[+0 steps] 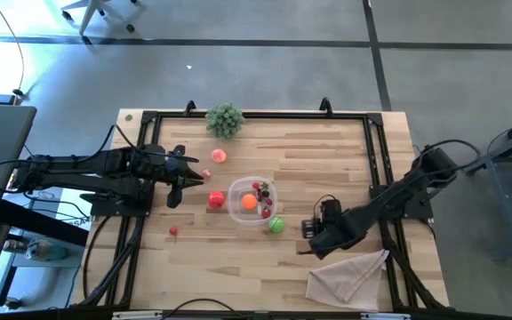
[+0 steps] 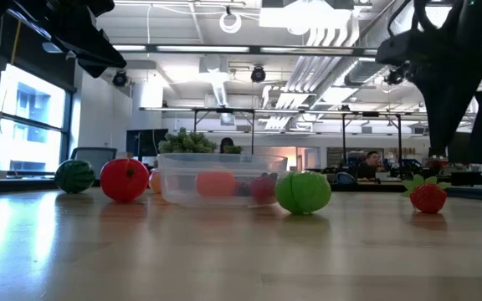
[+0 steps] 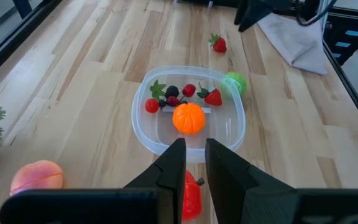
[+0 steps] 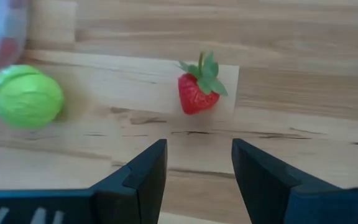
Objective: Pick and placing Produce into tupperware
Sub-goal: Put the strawberry into the transparent bin
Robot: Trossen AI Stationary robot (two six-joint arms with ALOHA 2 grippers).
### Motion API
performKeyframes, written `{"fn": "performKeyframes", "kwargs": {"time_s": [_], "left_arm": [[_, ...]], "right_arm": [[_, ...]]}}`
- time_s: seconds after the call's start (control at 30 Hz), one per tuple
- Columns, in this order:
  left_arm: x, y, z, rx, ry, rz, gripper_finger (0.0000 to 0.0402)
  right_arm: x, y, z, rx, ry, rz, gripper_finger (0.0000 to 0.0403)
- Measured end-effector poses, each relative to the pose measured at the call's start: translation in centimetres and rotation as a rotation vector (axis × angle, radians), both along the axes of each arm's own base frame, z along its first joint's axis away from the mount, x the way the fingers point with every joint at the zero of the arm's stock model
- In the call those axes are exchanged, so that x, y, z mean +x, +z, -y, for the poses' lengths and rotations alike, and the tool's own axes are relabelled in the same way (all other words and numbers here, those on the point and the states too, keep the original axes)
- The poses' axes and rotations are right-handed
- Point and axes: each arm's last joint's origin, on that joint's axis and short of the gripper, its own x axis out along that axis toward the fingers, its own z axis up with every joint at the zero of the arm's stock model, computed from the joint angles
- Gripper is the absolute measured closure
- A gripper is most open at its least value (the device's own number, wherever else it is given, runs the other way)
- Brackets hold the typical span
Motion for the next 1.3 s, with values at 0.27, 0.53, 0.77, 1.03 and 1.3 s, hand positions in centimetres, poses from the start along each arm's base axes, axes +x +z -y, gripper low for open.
{"fn": "performKeyframes", "kwargs": {"time_s": [0.27, 0.53, 0.77, 1.03, 1.3], "left_arm": [[0.0, 0.0, 0.0, 0.000, 0.000, 0.000, 0.0350], [0.0, 0.0, 0.0, 0.000, 0.000, 0.000, 0.0350], [0.0, 0.0, 0.0, 0.000, 0.000, 0.000, 0.0350], [0.0, 0.0, 0.0, 0.000, 0.000, 0.000, 0.0350], [0.0, 0.0, 0.0, 0.000, 0.000, 0.000, 0.0350]], "right_arm": [[0.7, -2.3, -0.4, -0.060, 0.042, -0.062, 0.0230], [1.3, -3.4, -0.5, -0.138, 0.025, -0.025, 0.0205], [1.5, -4.5, -0.5, -0.152, -0.026, -0.048, 0.0180], [2.0, -5.2, 0.1, -0.176, -0.106, -0.041, 0.0178], [2.3, -5.2, 0.8, -0.175, -0.150, -0.038, 0.0178]]}}
